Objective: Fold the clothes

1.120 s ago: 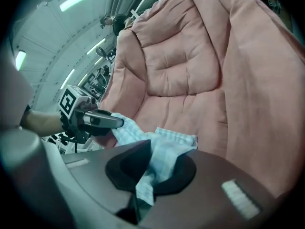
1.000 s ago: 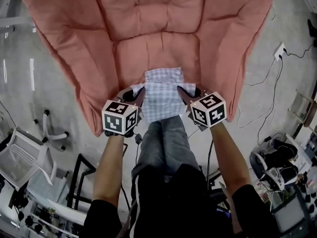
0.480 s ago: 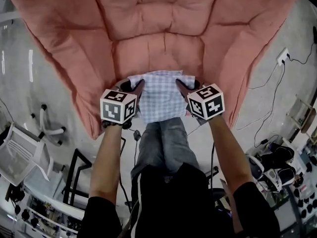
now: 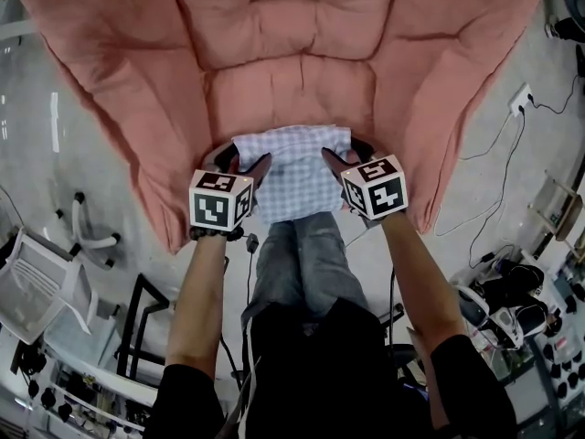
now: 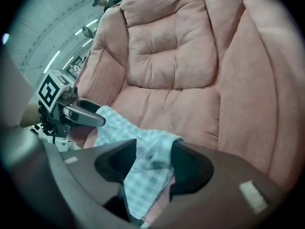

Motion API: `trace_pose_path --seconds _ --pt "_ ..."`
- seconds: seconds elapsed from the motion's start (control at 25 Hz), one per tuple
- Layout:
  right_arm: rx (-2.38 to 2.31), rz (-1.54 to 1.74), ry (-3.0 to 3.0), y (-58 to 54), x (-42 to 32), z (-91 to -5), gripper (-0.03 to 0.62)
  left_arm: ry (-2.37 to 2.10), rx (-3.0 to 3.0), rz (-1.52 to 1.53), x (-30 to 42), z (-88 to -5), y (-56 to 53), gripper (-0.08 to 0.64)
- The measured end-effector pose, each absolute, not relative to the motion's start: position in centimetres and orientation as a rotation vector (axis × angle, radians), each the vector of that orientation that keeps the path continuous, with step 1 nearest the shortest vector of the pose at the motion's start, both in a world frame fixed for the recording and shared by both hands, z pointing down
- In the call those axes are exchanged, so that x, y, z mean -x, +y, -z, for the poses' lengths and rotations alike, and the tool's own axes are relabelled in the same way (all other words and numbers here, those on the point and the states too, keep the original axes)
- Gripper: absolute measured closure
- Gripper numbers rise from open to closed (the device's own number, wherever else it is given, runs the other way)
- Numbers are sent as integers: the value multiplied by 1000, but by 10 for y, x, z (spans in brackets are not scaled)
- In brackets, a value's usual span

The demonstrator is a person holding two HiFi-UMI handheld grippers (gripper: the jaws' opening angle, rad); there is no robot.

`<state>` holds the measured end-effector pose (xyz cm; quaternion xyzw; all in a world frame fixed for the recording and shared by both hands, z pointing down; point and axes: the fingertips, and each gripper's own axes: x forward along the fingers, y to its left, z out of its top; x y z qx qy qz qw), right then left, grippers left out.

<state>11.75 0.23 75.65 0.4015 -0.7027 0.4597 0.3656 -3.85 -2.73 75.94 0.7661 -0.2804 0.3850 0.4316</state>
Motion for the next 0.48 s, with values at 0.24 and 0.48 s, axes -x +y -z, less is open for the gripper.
trace_pose_path --seconds 0.24,0.48 --pt "-1106 -1130 -1812 6 -120 -744 371 -757 -1970 -931 40 -739 -30 250" --pt "-1128 -1091 -1836 12 -116 -722 388 -735 -2018 -937 44 -721 -21 266"
